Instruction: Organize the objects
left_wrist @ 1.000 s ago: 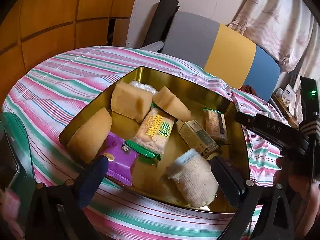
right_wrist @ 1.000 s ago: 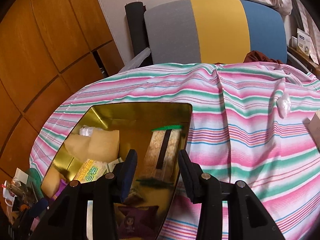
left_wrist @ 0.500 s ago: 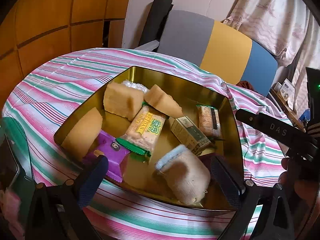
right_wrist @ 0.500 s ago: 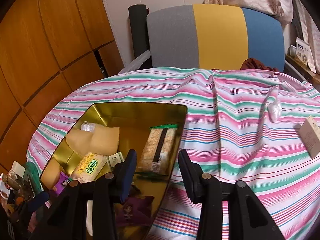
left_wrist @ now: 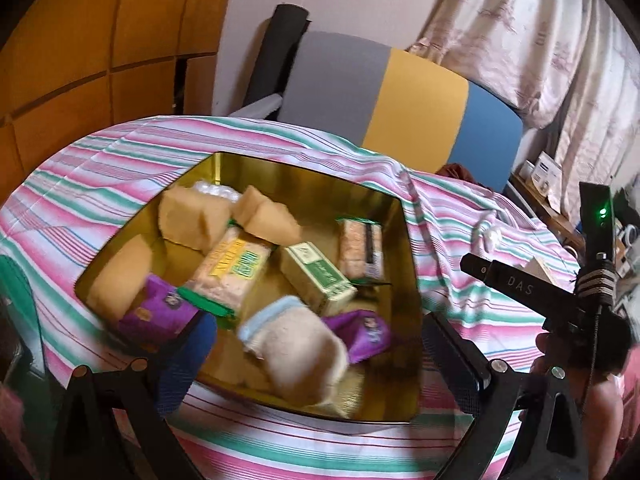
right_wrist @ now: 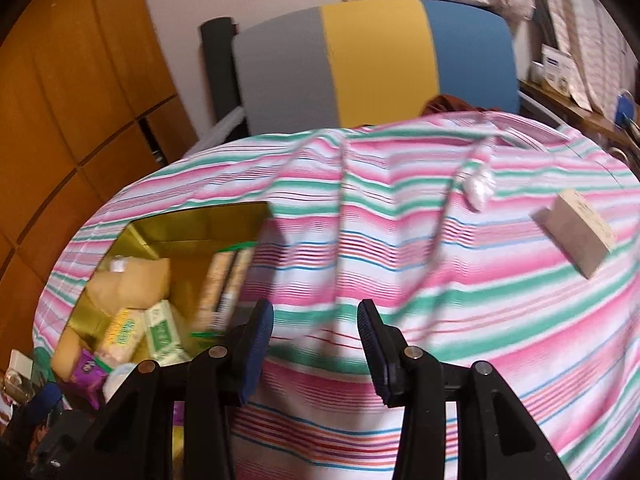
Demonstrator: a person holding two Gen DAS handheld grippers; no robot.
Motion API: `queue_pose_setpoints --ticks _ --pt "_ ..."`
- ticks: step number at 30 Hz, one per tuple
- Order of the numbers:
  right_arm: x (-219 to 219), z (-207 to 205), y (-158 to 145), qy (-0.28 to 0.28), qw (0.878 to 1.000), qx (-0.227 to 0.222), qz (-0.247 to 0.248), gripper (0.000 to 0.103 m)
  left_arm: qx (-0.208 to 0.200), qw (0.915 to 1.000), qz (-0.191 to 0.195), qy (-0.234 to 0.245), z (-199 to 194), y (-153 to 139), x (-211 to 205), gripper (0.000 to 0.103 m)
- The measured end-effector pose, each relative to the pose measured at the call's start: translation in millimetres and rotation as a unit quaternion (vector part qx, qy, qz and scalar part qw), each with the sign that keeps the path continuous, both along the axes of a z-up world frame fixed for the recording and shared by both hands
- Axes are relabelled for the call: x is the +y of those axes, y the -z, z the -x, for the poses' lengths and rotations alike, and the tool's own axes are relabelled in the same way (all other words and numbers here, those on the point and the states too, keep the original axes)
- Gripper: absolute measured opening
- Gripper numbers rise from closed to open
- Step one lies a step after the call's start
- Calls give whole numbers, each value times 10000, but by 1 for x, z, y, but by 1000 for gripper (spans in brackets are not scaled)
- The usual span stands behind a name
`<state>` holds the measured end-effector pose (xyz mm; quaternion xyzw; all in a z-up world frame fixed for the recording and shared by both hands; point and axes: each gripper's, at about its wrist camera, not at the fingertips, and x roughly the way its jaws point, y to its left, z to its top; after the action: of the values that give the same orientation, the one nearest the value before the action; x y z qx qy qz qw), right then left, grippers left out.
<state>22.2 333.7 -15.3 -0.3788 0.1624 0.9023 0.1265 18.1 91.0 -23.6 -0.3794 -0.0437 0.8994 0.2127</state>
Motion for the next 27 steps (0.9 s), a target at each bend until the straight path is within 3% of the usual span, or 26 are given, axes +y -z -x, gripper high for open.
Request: queue_pose_setpoints --ticks 7,15,20,27 --pt "49 -31 19 491 9986 -198 23 45 -20 9982 129 577 -15 -2 39 103" --pt "114 -77 46 903 9953 -344 -10 49 7 9899 447 1345 -36 -3 90 103" --pt "161 -94 31 1128 9920 -212 -516 66 -108 9835 611 1701 -46 2 117 103" --pt "239 -89 2 1545 9838 119 -900 72 -161 9772 796 1961 -56 8 139 103"
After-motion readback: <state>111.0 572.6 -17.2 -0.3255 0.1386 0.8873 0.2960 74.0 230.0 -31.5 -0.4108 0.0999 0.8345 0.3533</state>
